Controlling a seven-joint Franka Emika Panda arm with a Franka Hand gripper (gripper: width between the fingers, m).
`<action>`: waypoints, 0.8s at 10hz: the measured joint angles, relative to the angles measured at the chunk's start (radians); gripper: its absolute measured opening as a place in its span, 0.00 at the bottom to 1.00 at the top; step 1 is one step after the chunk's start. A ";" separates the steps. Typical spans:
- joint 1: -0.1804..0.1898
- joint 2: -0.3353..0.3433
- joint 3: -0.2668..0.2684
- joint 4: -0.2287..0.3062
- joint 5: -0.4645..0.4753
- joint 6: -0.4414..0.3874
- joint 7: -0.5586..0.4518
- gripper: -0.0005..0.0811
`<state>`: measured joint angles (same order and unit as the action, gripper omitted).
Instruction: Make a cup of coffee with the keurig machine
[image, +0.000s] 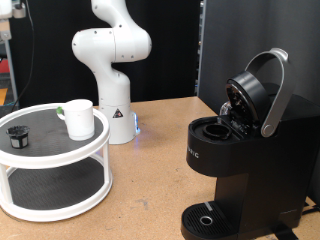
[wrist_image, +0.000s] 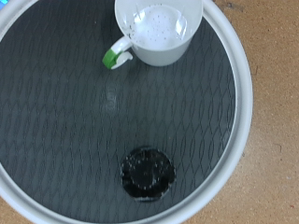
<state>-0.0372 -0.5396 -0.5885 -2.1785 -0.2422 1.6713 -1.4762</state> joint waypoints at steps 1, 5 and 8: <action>0.001 0.017 -0.012 0.020 0.005 0.000 -0.012 0.99; 0.002 0.059 -0.025 0.052 0.006 0.000 -0.019 0.99; -0.003 0.052 -0.026 -0.009 0.002 0.054 -0.019 0.99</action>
<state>-0.0398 -0.4872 -0.6150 -2.1876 -0.2405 1.7254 -1.4949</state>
